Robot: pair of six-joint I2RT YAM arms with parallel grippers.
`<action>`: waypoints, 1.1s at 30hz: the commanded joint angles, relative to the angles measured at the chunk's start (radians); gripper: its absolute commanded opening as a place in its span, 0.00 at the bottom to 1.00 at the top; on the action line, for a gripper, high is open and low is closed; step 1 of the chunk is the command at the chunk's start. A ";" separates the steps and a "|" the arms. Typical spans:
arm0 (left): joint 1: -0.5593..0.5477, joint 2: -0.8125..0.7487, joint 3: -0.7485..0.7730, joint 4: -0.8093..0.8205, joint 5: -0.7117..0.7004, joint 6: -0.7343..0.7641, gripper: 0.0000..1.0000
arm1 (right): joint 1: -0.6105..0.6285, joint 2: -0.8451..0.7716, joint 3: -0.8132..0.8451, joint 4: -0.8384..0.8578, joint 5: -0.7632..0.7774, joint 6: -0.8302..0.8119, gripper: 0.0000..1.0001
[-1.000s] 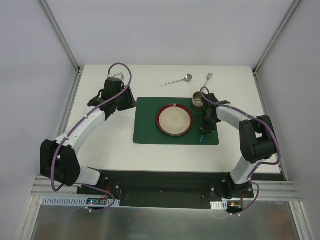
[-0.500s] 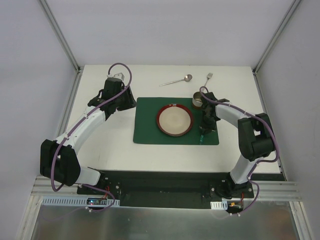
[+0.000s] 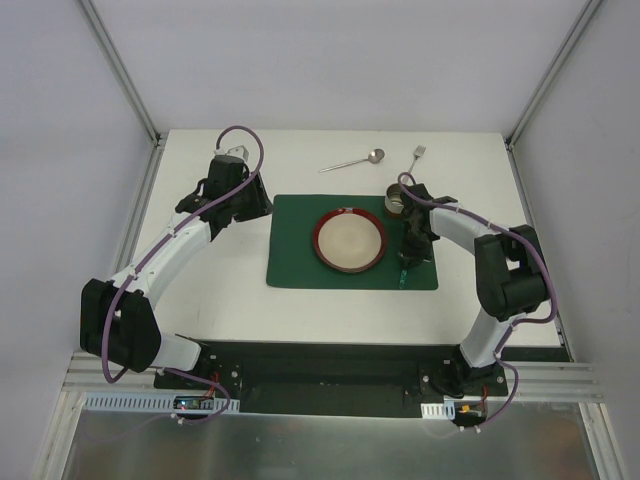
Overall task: Set the dinner table for one person
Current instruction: Place the knife on the napkin.
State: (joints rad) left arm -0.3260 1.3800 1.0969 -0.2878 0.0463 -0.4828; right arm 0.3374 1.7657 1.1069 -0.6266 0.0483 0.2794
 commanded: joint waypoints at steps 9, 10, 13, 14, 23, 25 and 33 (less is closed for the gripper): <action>0.001 -0.015 -0.008 0.024 -0.019 0.007 0.42 | 0.014 0.021 0.039 0.111 0.009 0.000 0.01; 0.001 -0.015 -0.008 0.022 -0.017 0.007 0.42 | 0.014 0.021 0.047 0.107 0.009 0.000 0.01; 0.001 -0.015 -0.008 0.024 -0.019 0.007 0.42 | 0.012 0.029 0.051 0.105 0.010 -0.002 0.01; 0.001 -0.015 -0.008 0.025 -0.016 0.006 0.42 | 0.014 0.034 0.053 0.105 0.010 -0.002 0.01; 0.001 -0.015 -0.011 0.024 -0.020 0.009 0.42 | 0.014 0.043 0.041 0.113 0.010 0.004 0.11; 0.001 -0.016 -0.011 0.025 -0.019 0.009 0.42 | 0.014 0.041 0.039 0.114 0.010 0.003 0.15; 0.001 -0.018 -0.011 0.024 -0.016 0.009 0.42 | 0.015 0.032 0.024 0.123 0.005 0.007 0.29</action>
State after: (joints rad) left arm -0.3260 1.3800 1.0966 -0.2878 0.0429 -0.4828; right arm 0.3439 1.7805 1.1255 -0.6212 0.0486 0.2764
